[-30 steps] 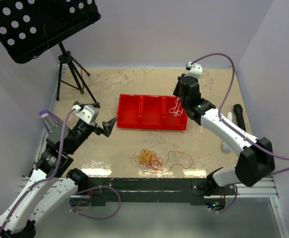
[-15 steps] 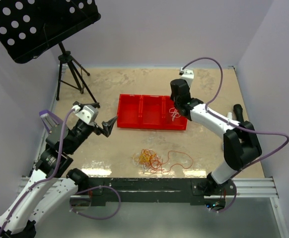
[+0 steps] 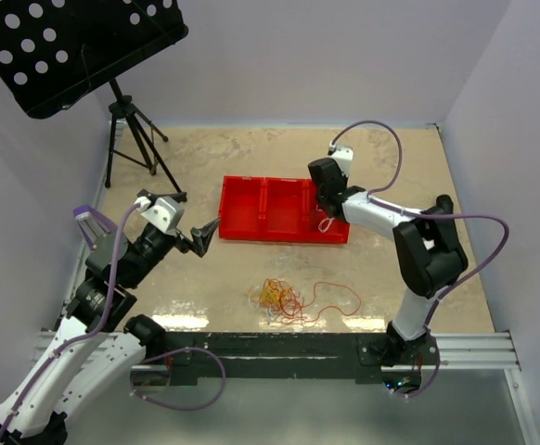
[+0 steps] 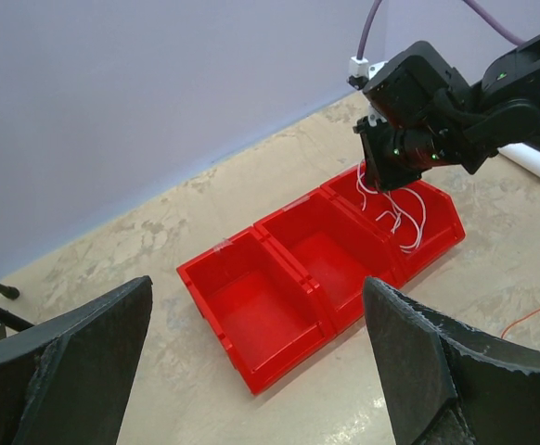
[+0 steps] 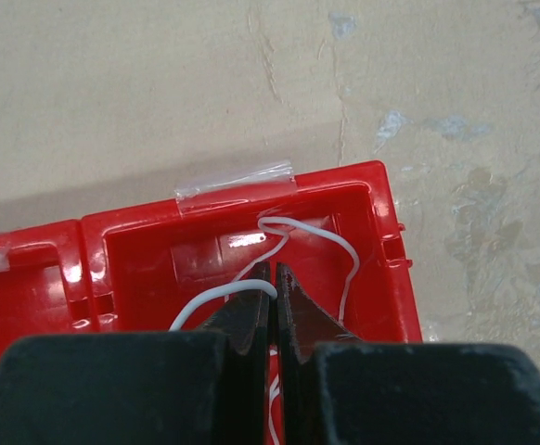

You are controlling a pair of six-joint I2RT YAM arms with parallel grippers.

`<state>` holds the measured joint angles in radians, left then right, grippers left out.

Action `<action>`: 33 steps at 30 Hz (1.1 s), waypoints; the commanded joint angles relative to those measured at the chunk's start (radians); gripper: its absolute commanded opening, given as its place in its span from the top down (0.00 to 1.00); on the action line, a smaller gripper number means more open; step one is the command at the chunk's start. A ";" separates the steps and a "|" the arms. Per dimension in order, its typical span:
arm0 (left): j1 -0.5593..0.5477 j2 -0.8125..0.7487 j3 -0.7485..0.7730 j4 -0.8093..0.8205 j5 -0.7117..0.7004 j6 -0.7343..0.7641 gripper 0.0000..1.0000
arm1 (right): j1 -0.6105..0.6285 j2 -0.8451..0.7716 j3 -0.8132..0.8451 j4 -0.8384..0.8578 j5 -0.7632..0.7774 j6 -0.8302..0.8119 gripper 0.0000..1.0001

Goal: Untangle the cables

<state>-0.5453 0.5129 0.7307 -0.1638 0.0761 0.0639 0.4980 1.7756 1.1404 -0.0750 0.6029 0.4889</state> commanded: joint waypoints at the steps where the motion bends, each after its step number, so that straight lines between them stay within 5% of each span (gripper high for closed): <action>1: 0.007 0.001 0.004 0.055 0.017 -0.019 0.00 | -0.003 0.037 0.016 0.000 -0.017 0.048 1.00; 6: 0.005 -0.001 0.007 0.044 0.011 -0.016 0.00 | -0.003 0.065 0.036 -0.012 -0.025 0.056 0.94; 10: 0.007 -0.005 0.007 0.041 0.011 -0.016 0.00 | -0.003 0.042 0.058 -0.029 -0.026 0.050 0.52; 14: 0.005 -0.008 0.004 0.040 0.014 -0.019 0.00 | -0.003 0.012 0.082 -0.046 -0.031 0.034 0.35; 21: 0.007 -0.011 0.006 0.032 0.024 -0.022 0.00 | -0.003 -0.041 0.145 -0.071 -0.058 0.014 0.42; 29: 0.007 -0.013 -0.008 0.037 0.030 -0.022 0.00 | -0.003 -0.148 0.098 -0.062 -0.127 0.017 0.69; 31: 0.007 -0.008 -0.020 0.037 0.054 -0.009 0.00 | -0.001 -0.194 0.018 -0.010 -0.217 0.004 0.66; 33: 0.004 0.002 -0.049 0.023 0.114 0.028 0.00 | 0.008 -0.292 -0.080 0.065 -0.319 -0.036 0.52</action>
<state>-0.5442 0.5072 0.7212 -0.1551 0.1036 0.0643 0.4973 1.6104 1.1934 -0.1043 0.4549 0.5018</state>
